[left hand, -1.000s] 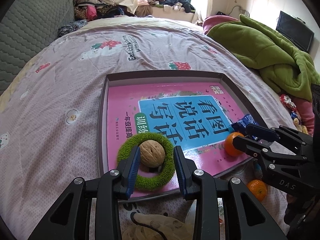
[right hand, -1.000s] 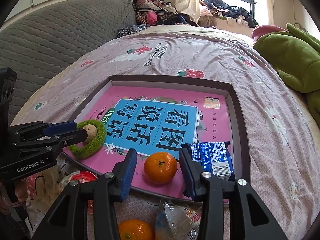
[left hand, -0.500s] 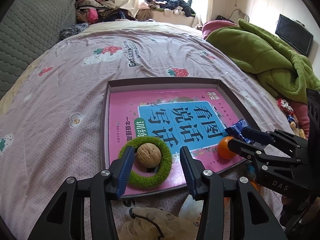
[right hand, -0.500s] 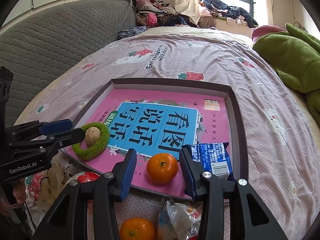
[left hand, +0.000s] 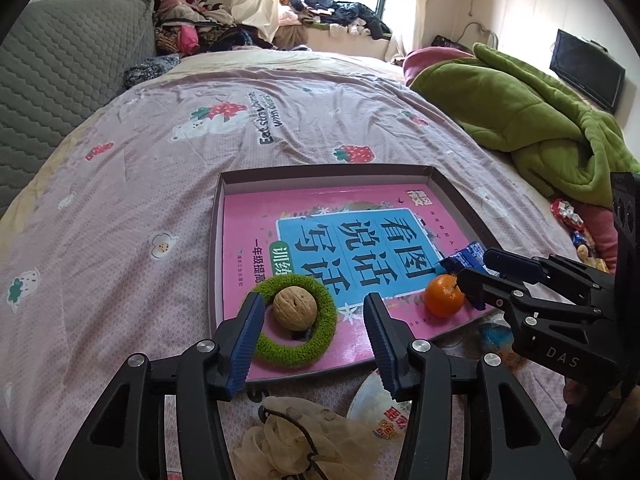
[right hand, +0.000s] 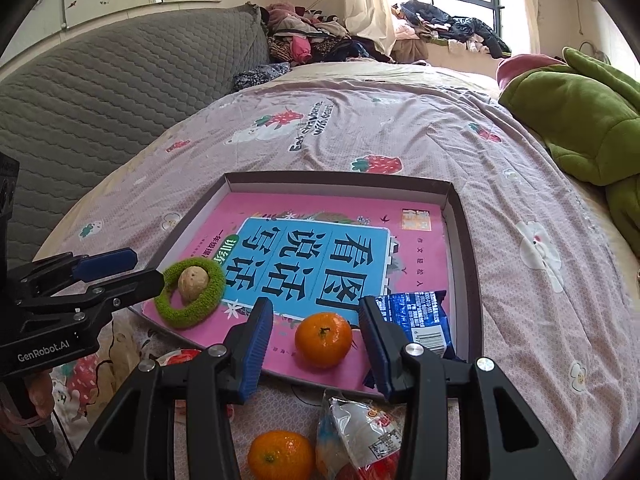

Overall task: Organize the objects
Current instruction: 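Withdraw both open tools from the grey box toward the items on the bedspread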

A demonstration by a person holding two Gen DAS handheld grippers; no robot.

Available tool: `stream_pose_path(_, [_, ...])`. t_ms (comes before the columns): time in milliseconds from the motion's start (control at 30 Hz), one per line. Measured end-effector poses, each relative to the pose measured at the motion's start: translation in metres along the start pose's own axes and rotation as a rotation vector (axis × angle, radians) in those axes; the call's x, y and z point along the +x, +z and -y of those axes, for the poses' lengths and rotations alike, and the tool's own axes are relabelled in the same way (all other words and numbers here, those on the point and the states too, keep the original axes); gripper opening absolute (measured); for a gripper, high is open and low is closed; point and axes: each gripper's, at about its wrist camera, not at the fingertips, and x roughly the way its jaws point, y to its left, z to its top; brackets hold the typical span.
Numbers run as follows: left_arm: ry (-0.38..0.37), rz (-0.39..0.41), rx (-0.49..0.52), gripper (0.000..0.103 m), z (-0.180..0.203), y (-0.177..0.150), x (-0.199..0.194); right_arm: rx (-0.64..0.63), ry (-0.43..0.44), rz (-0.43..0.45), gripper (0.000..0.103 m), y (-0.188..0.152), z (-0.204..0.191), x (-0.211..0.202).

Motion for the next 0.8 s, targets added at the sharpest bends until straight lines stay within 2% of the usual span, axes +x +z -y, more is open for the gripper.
stream_pose_path(400, [0.000, 0.050, -0.012, 0.053, 0.000, 0.002, -0.029, 0.032, 0.015, 0.047, 0.046, 0.006, 0.005, -0.024])
stream_pose_path(467, [0.002, 0.058, -0.014, 0.053, 0.000, 0.002, -0.033, 0.035, 0.016, 0.059, 0.049, 0.006, 0.006, -0.030])
stream_pose_path(800, [-0.004, 0.097, -0.038, 0.054, -0.005, 0.004, -0.056, 0.019, 0.012, 0.133, 0.049, 0.011, 0.004, -0.059])
